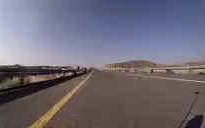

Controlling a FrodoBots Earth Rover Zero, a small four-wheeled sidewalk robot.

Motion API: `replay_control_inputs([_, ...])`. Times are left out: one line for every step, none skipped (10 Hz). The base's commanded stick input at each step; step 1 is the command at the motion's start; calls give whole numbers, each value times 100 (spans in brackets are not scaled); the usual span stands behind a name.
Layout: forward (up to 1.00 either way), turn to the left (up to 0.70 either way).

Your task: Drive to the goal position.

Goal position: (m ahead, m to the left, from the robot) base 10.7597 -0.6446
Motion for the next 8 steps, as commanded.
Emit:
replay_control_inputs([85, 0])
replay_control_inputs([85, 0])
replay_control_inputs([85, 0])
replay_control_inputs([85, 0])
replay_control_inputs([85, 0])
replay_control_inputs([85, 0])
replay_control_inputs([85, 0])
replay_control_inputs([85, 0])
